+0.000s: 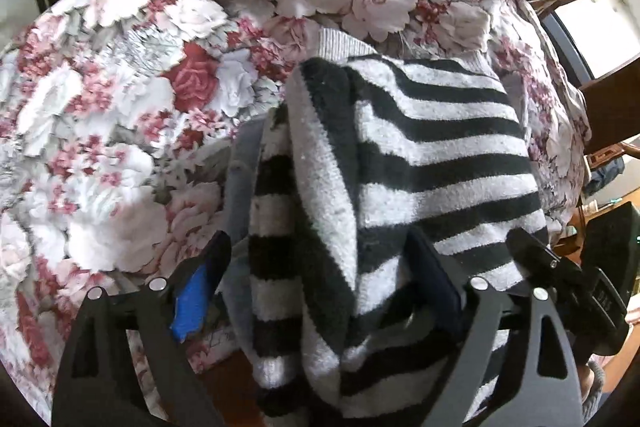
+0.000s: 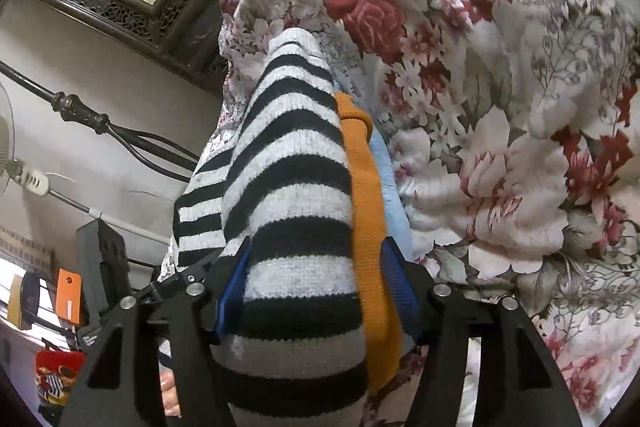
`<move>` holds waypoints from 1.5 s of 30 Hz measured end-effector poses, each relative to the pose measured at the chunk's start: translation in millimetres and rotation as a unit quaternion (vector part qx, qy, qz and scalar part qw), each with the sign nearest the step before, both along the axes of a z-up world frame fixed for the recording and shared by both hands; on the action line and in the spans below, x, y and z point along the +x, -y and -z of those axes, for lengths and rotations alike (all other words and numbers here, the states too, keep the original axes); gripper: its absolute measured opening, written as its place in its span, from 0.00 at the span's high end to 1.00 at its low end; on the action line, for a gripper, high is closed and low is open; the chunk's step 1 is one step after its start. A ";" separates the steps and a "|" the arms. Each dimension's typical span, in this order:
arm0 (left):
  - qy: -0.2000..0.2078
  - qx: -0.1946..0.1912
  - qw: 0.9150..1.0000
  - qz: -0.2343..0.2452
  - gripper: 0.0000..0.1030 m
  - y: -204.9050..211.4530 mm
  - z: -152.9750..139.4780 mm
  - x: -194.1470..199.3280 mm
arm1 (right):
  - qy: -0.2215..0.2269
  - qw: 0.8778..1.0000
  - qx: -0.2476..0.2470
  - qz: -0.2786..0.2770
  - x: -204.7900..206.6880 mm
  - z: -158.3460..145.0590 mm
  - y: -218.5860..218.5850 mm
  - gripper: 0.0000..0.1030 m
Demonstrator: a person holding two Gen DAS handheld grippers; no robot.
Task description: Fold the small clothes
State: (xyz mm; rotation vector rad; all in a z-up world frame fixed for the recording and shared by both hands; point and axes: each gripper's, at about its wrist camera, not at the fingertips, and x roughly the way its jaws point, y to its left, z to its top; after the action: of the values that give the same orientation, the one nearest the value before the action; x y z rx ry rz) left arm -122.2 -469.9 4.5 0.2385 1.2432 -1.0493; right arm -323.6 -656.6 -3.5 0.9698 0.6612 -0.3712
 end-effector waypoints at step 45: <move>0.207 0.035 0.977 -0.030 0.05 -138.5 -124.9 -151.9 | -0.051 0.968 -0.240 0.051 -108.7 -125.2 -168.6 0.10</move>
State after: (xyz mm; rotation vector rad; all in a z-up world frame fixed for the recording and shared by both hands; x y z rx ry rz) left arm -274.1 -331.4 129.4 0.4474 0.9037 -0.8515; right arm -432.3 -488.0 121.7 0.5248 0.5778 -0.6423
